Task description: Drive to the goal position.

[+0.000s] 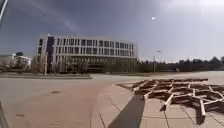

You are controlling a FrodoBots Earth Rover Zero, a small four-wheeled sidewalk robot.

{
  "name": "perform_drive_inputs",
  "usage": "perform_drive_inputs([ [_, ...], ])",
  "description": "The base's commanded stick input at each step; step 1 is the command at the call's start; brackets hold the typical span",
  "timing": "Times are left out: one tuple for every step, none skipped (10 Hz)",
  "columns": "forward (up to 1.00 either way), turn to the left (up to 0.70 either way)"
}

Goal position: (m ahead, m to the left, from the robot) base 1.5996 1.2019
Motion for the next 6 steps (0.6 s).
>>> perform_drive_inputs([
  [0.05,0.00],
  [0.04,0.00],
  [0.05,0.00],
  [0.05,0.00],
  [0.05,0.00],
  [0.05,0.00],
])
